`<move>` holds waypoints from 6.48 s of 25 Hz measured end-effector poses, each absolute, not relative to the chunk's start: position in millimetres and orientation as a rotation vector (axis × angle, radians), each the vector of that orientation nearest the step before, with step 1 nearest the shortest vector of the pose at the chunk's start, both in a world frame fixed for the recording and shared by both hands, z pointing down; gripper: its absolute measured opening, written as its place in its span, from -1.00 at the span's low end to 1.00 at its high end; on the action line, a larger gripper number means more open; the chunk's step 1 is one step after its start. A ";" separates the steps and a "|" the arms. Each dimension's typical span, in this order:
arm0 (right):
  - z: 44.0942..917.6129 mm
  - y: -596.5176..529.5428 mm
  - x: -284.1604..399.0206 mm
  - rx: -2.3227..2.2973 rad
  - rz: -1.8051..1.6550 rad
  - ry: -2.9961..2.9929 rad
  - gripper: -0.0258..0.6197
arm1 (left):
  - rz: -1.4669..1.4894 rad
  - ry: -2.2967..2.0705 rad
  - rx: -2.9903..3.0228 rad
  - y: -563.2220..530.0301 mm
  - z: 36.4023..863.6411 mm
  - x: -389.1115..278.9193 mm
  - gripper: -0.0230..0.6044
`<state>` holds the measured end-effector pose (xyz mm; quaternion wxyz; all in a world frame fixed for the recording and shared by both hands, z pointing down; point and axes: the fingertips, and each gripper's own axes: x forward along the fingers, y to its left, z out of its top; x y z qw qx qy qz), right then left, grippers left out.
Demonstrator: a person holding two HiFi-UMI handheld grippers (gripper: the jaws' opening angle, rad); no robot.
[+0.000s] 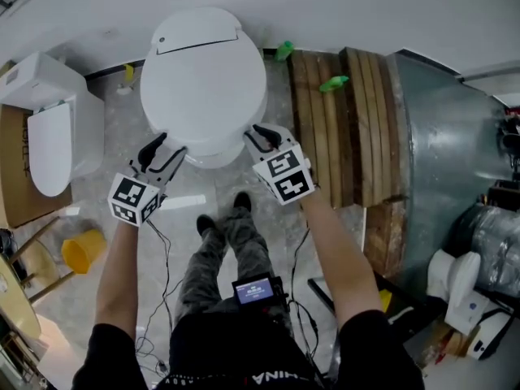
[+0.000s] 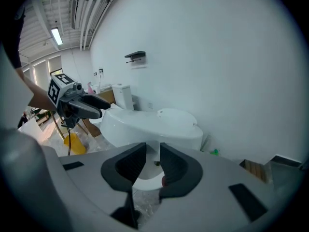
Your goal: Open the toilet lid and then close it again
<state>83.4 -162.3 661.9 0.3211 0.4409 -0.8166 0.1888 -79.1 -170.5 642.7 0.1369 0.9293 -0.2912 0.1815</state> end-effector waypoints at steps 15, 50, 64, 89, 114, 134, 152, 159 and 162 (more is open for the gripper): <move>759.1 -114.2 83.6 1.062 0.482 -2.123 -0.65 | 0.511 -1.012 2.548 -123.1 745.3 -81.2 -0.20; 979.6 -86.4 81.7 1.105 0.471 -2.117 -0.77 | 0.731 -1.095 2.510 -94.2 961.7 -76.8 -0.22; 1011.0 -89.8 80.0 1.066 0.474 -2.118 -0.77 | 0.744 -1.098 2.484 -96.3 989.1 -77.4 -0.22; 789.2 -106.5 77.4 1.116 0.666 -2.140 -0.80 | 0.704 -1.114 2.511 -95.0 763.6 -68.2 -0.50; 511.7 -70.5 87.6 1.313 0.505 -2.355 -0.85 | 0.460 -1.224 2.603 -48.4 513.9 -76.1 -0.90; 513.0 -25.1 106.2 1.137 0.423 -2.405 -0.86 | 0.496 -1.240 2.629 23.5 489.6 -37.4 -0.90; 487.1 161.4 25.9 1.363 0.328 -2.361 -0.88 | 0.460 -1.130 2.769 223.7 475.6 -120.0 -0.90; 474.9 219.1 11.1 1.382 0.376 -2.377 -0.88 | 0.377 -1.114 2.747 261.7 467.2 -128.6 -0.90; 473.8 235.0 13.9 1.355 0.384 -2.388 -0.88 | 0.278 -1.122 2.703 270.3 460.8 -121.3 -0.90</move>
